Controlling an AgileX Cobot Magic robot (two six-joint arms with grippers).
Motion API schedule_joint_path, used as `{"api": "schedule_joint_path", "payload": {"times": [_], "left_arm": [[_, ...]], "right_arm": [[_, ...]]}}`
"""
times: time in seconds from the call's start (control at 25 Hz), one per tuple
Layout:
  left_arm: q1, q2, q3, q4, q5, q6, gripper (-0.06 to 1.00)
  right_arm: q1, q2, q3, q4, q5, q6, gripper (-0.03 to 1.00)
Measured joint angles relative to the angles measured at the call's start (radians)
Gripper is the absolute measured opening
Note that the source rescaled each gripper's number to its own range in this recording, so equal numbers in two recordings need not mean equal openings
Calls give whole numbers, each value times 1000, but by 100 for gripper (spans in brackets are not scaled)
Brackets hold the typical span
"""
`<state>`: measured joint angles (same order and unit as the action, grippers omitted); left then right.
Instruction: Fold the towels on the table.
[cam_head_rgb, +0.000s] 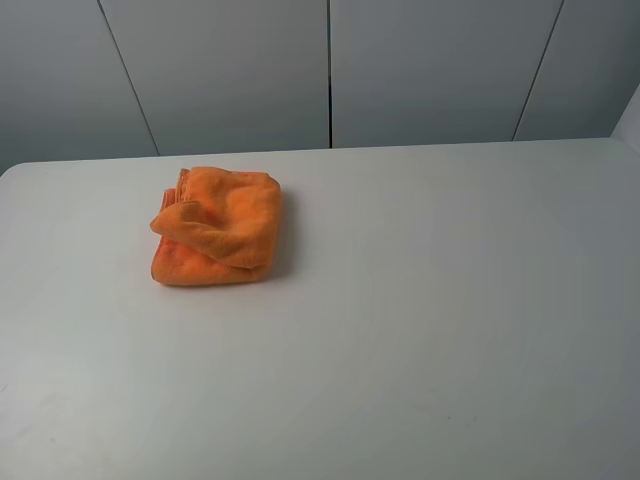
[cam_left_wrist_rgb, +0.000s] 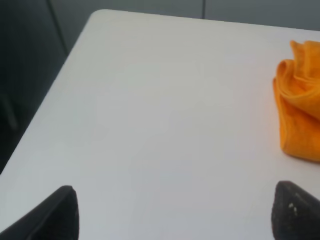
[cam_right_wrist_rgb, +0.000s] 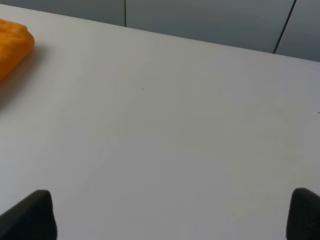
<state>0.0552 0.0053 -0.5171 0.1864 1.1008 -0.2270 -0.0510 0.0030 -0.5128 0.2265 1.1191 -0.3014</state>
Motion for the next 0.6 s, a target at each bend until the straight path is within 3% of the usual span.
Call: {"api": "schedule_joint_path", "payload": {"times": [0.08, 0.6], "left_arm": [[30, -2, 0, 0, 0, 0, 100], [34, -5, 0, -10, 0, 0, 100]], "right_arm": [[0, 0, 0, 0, 0, 0, 100], [0, 0, 0, 0, 0, 0, 100]]}}
